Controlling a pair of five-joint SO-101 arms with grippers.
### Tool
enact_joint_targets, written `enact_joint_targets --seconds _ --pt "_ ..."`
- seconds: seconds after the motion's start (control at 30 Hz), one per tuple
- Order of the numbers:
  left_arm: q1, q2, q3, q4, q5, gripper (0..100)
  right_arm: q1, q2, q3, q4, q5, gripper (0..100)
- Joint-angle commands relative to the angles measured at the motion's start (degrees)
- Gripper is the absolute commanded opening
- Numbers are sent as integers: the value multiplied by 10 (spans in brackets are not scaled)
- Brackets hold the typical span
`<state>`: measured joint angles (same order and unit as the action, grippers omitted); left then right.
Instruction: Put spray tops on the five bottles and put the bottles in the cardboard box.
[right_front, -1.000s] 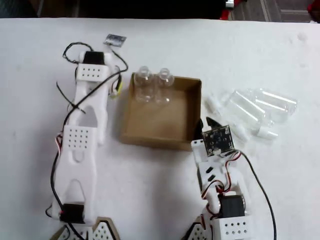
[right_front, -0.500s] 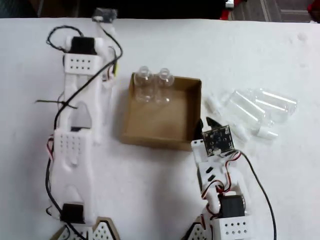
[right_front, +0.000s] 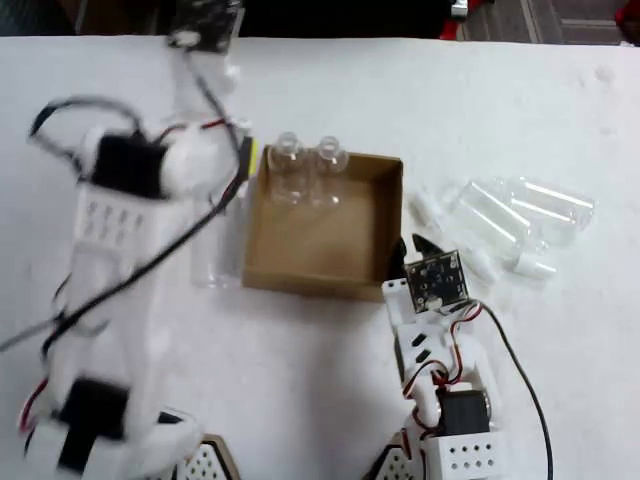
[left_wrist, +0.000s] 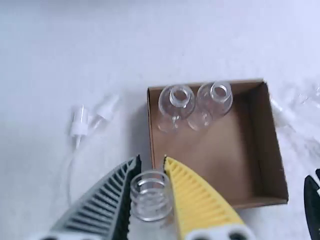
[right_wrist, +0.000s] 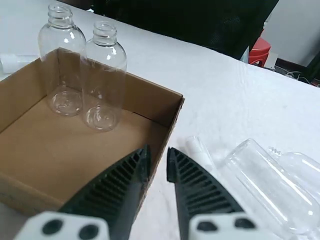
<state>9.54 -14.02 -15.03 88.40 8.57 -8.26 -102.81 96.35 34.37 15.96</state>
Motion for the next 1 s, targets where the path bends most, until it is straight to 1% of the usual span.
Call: enact_joint_targets --seconds 0.0,0.1,0.2,0.3,0.37,0.5,0.7,0.8,0.9,0.97 --pt "-10 -145 150 -113 7 21 3 -2 5 -1 7 43" --pt "-4 -232 285 -240 7 21 3 -2 5 -1 7 43" --pt "8 -308 411 -389 7 21 3 -2 5 -1 7 43" --pt "28 -365 528 -512 8 21 3 -2 5 -1 7 43" --pt "37 -385 593 -593 8 20 3 -2 5 -1 7 43" --pt "44 -386 709 -761 35 20 3 -2 5 -1 7 43" --pt "49 -387 873 -1009 34 20 3 -2 5 -1 7 43" --pt "65 -387 920 -1072 27 20 3 -2 5 -1 7 43" --pt "93 -386 950 -1090 -27 20 3 -1 5 -2 7 43" --pt "101 -386 967 -1102 -51 20 3 0 5 -2 7 43"
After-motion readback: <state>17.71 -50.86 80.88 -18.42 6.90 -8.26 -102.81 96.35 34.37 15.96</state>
